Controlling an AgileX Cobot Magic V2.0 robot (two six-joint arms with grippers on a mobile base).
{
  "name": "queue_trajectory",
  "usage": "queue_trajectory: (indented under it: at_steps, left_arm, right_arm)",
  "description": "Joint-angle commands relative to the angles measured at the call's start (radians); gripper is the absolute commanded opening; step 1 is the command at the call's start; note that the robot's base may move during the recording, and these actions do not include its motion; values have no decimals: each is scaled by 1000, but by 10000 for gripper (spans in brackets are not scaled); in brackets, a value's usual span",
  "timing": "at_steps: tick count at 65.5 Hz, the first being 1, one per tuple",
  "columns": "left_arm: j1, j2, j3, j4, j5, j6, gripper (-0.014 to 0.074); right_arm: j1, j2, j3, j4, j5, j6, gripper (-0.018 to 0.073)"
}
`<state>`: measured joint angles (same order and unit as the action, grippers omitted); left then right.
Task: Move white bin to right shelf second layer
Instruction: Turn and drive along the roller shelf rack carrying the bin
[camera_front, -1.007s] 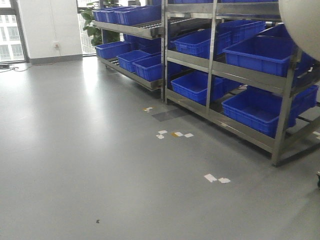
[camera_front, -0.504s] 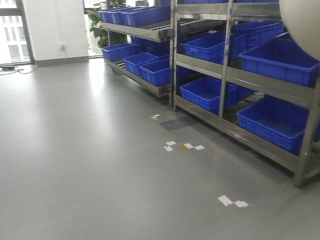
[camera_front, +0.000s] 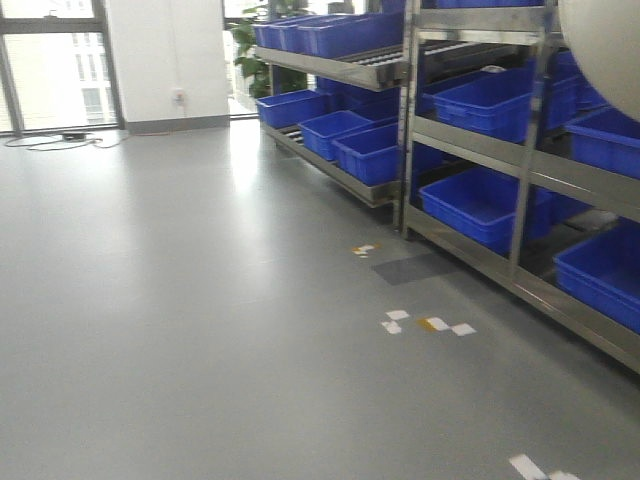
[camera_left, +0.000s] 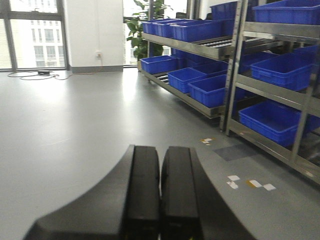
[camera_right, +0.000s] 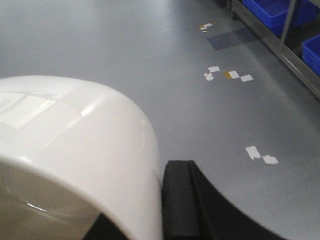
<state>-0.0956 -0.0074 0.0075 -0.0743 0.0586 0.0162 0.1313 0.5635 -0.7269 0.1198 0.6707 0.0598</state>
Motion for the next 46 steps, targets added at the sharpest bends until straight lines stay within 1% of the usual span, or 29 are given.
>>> queue_trajectory:
  at_steps: [1,46]
  left_arm:
    - [-6,-3,37,-9,-86,-10,85]
    - [-6,-3,37,-9,-86,-10,85]
  right_arm:
    - [-5,6,-29,8,-91,-4,55]
    - [-5,6,-29,8,-91,-4,55]
